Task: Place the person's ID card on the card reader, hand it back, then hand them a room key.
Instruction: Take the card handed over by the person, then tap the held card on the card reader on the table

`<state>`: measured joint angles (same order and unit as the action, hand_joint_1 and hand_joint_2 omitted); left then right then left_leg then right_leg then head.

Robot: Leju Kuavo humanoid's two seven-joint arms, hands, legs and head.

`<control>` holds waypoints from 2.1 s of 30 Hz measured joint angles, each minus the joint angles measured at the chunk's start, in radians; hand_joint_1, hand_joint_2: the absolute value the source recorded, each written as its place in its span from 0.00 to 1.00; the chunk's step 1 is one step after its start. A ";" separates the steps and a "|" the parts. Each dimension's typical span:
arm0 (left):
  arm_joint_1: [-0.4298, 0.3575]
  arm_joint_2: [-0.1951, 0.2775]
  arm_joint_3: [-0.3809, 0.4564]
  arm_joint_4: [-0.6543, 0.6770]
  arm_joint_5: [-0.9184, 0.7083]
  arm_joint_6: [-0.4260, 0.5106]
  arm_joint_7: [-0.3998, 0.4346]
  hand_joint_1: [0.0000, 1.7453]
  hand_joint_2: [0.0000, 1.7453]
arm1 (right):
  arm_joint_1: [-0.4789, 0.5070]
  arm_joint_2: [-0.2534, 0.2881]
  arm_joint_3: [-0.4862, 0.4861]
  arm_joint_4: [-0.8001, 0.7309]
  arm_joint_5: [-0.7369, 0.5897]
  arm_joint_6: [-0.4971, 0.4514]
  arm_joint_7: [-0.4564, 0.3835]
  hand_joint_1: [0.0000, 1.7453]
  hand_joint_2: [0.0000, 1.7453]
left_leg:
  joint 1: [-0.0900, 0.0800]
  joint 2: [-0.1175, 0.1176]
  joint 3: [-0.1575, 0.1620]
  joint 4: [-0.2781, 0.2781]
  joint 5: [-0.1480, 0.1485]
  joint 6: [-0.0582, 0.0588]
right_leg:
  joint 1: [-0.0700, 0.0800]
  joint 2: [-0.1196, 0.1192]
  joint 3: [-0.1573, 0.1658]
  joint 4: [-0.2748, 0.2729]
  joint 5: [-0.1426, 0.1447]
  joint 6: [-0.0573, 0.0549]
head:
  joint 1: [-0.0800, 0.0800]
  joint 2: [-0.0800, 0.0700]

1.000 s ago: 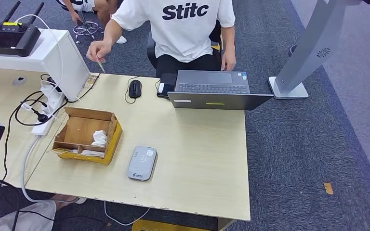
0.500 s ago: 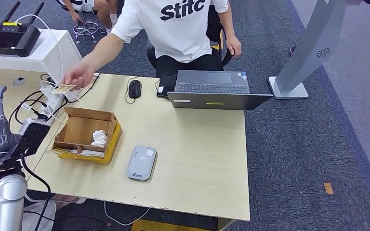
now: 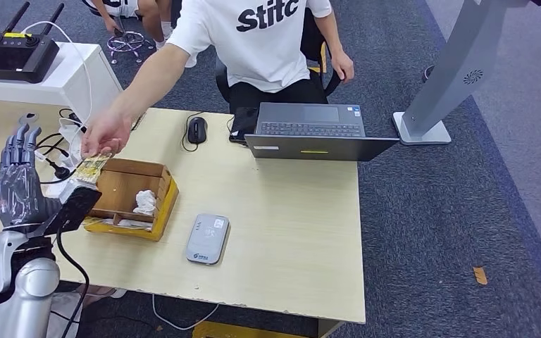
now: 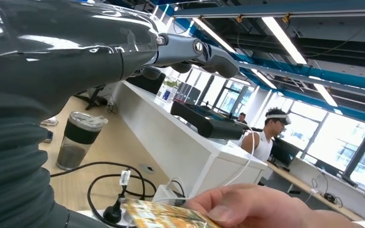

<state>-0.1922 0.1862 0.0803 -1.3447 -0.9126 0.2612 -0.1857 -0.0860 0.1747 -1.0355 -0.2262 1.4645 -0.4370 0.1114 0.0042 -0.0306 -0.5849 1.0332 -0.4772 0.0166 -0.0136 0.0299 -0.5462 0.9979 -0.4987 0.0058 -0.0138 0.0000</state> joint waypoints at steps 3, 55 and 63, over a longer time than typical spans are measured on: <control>0.006 -0.004 -0.018 0.000 -0.007 0.003 0.007 0.27 1.00 | 0.001 0.000 0.002 0.000 0.002 -0.001 -0.001 0.00 1.00 | 0.000 0.000 0.000 0.000 0.000 0.000 | 0.000 0.000 0.000 0.000 0.000 0.000 | 0.000 0.000; 0.113 -0.051 -0.258 0.023 -0.062 -0.093 0.092 1.00 1.00 | 0.006 0.004 0.019 0.004 0.012 0.000 -0.004 0.00 1.00 | 0.000 0.000 -0.001 0.000 0.000 0.000 | 0.000 0.000 -0.001 0.000 0.000 0.000 | 0.000 0.000; 0.125 -0.057 -0.263 0.104 -0.076 -0.081 0.117 1.00 1.00 | 0.006 0.005 0.022 0.006 0.021 0.004 0.000 0.00 1.00 | 0.000 0.000 -0.001 0.000 0.000 0.000 | 0.000 0.000 -0.001 0.000 0.000 0.000 | 0.000 0.000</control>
<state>-0.0673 0.1288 -0.1831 -1.2408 -0.9888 0.1804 -0.0685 -0.0800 0.1794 -1.0135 -0.2205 1.4857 -0.4326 0.1118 0.0042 -0.0305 -0.5859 1.0331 -0.4773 0.0165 -0.0136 0.0298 -0.5470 0.9978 -0.4989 0.0057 -0.0138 0.0000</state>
